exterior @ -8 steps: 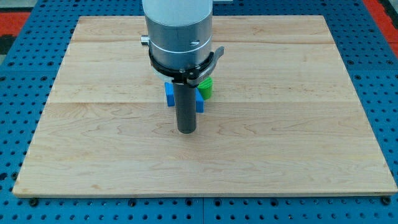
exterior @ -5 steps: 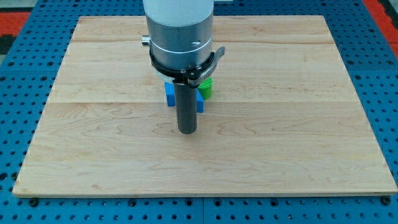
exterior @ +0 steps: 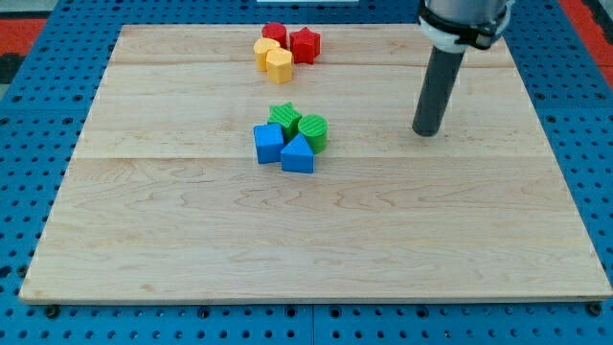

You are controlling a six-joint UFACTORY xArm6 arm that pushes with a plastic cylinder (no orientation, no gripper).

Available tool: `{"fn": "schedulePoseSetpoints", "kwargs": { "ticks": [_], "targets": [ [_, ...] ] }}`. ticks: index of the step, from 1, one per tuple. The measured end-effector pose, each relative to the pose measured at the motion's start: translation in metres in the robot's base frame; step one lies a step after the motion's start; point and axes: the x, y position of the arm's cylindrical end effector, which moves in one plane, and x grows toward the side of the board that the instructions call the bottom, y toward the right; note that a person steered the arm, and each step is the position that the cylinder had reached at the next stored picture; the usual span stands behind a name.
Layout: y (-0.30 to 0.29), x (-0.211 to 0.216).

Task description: Push the red blocks parallel to the right of the hexagon

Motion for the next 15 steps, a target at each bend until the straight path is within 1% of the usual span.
{"fn": "schedulePoseSetpoints", "kwargs": {
  "ticks": [1, 2, 3, 4, 5, 6, 8, 9, 10, 11, 12, 13, 14, 15],
  "targets": [
    [-0.054, 0.002],
    [-0.03, 0.0],
    [-0.01, -0.106],
    [-0.023, -0.214],
    [-0.043, -0.224],
    [-0.082, -0.223],
    [-0.181, -0.223],
    [-0.247, -0.223],
    [-0.276, -0.218],
    [-0.263, -0.196],
    [-0.196, -0.19],
    [-0.115, -0.19],
    [-0.065, -0.195],
    [-0.086, -0.223]
  ]
}}
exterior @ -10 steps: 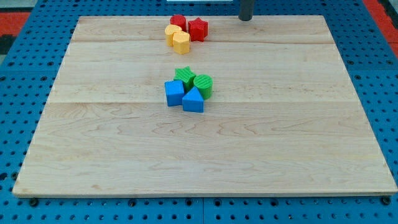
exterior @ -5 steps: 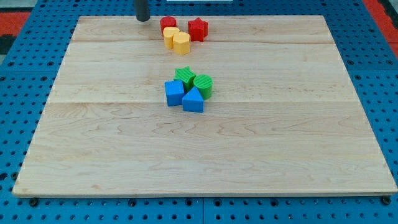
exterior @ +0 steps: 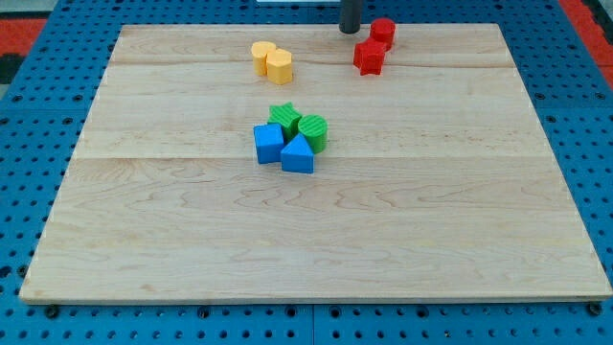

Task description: Push the red blocks parallel to the right of the hexagon

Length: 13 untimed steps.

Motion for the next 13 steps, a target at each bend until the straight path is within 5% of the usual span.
{"fn": "schedulePoseSetpoints", "kwargs": {
  "ticks": [2, 3, 5, 6, 8, 9, 11, 13],
  "targets": [
    [0.059, 0.009],
    [0.09, 0.055],
    [0.048, 0.0],
    [0.01, 0.036],
    [0.074, 0.104],
    [-0.035, 0.088],
    [-0.131, 0.162],
    [-0.091, 0.225]
  ]
}}
